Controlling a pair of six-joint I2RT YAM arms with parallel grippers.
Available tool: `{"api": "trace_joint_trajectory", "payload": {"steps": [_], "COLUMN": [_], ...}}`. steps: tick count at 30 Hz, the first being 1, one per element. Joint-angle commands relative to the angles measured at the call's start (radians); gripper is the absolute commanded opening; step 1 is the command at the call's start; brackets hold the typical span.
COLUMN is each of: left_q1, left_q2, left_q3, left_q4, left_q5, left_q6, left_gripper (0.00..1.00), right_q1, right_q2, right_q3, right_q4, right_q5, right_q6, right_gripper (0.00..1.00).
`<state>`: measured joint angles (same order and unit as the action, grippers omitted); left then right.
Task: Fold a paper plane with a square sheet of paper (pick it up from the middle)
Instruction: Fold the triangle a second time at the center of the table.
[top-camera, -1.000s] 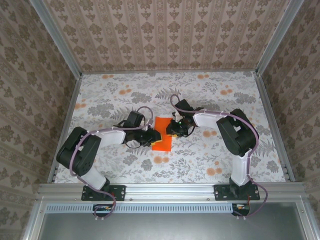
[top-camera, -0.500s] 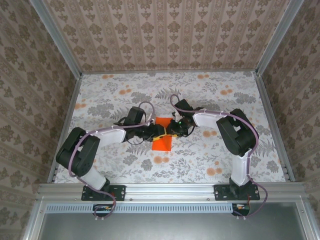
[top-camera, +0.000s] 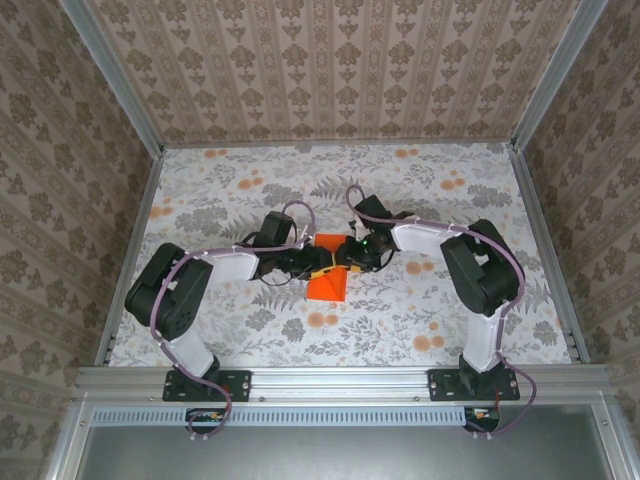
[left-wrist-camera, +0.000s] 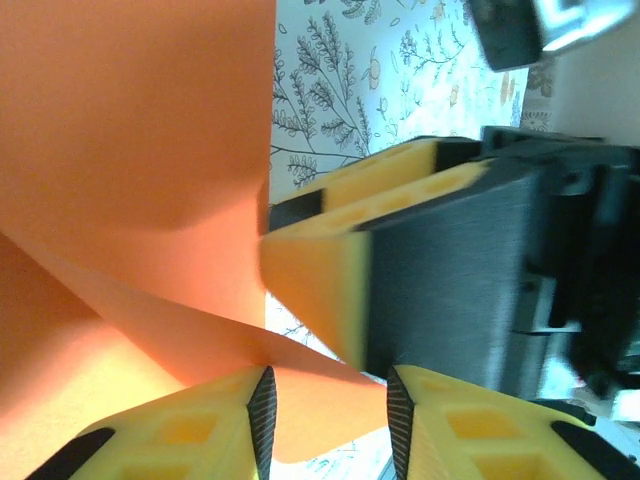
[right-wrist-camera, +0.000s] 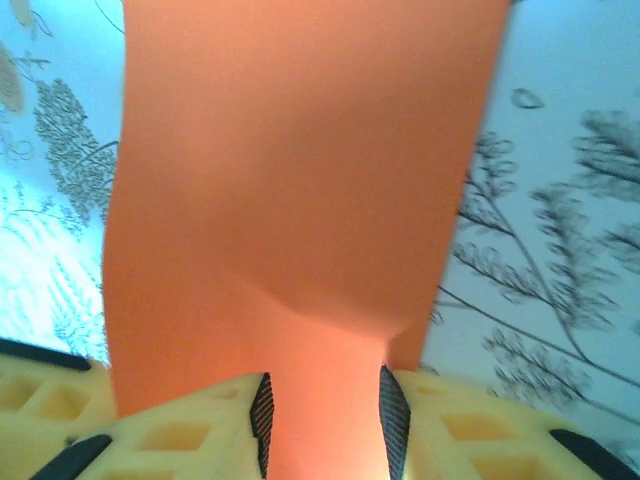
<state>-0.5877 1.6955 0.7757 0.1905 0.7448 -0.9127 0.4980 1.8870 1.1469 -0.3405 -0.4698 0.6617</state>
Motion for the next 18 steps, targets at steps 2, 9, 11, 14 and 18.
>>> {"api": "trace_joint_trajectory", "payload": {"steps": [2, 9, 11, 14, 18], "left_q1": [0.005, 0.011, 0.011, 0.012, 0.013], "left_q2": [0.01, 0.009, 0.01, 0.009, 0.009], "left_q3": [-0.014, -0.02, -0.022, -0.025, -0.025], "left_q4": [-0.018, -0.019, -0.019, -0.019, -0.016], "left_q5": [-0.023, -0.027, -0.027, -0.028, -0.028], "left_q6": [0.013, 0.016, 0.015, 0.015, 0.012], "left_gripper": [0.32, 0.26, 0.25, 0.25, 0.24], "right_q1": [-0.028, -0.032, -0.032, -0.027, -0.018], "right_q2": [-0.141, -0.225, -0.23, -0.226, -0.22], "right_q3": [-0.042, -0.167, -0.191, -0.209, -0.23], "right_q4": [0.031, 0.153, 0.179, 0.196, 0.214], "right_q5": [-0.055, -0.148, -0.168, -0.181, -0.187], "right_q6": [0.004, -0.04, -0.035, -0.03, -0.027], "right_gripper": [0.44, 0.5, 0.51, 0.5, 0.47]}}
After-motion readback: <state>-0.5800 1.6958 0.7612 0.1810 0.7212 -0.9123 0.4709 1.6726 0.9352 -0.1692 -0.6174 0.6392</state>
